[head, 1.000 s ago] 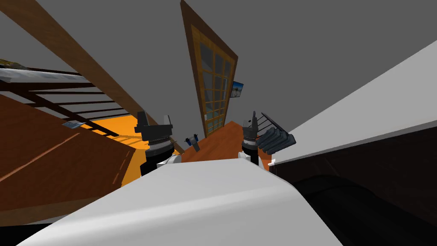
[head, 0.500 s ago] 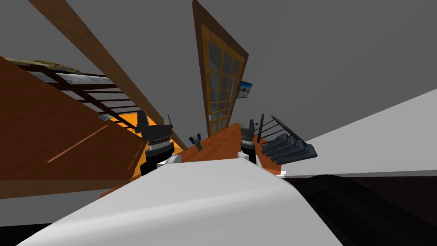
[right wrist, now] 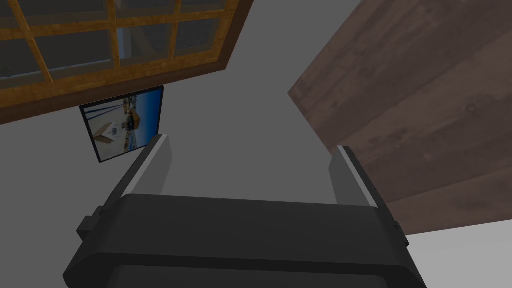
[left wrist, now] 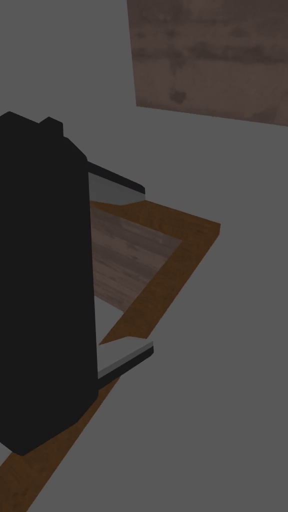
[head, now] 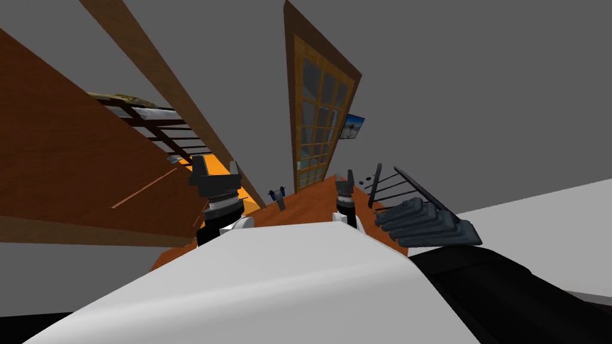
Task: Pull the door open
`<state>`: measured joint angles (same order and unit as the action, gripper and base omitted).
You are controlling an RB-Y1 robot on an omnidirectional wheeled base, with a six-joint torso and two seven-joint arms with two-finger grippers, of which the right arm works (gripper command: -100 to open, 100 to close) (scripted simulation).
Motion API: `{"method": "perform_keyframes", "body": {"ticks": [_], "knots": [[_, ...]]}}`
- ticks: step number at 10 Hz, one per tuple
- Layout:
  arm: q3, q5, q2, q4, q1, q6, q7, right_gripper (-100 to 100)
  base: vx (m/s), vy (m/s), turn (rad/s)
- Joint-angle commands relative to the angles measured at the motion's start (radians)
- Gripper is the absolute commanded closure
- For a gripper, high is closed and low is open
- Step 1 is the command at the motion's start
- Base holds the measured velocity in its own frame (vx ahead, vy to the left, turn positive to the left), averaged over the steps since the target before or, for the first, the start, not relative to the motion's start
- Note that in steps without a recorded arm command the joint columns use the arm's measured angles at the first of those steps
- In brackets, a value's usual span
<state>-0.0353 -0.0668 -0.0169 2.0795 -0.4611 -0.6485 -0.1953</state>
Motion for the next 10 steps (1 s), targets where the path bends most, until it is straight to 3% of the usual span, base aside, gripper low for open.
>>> {"method": "perform_keyframes", "body": {"ticks": [1, 10], "knots": [[-0.007, 0.009, -0.006, -0.043, 0.018, -0.004, -0.037, -100, 0.074, -0.043, 0.222], [-0.060, 0.075, -0.038, -0.307, 0.112, -0.037, -0.278, -100, 0.073, -0.049, 0.204]]}}
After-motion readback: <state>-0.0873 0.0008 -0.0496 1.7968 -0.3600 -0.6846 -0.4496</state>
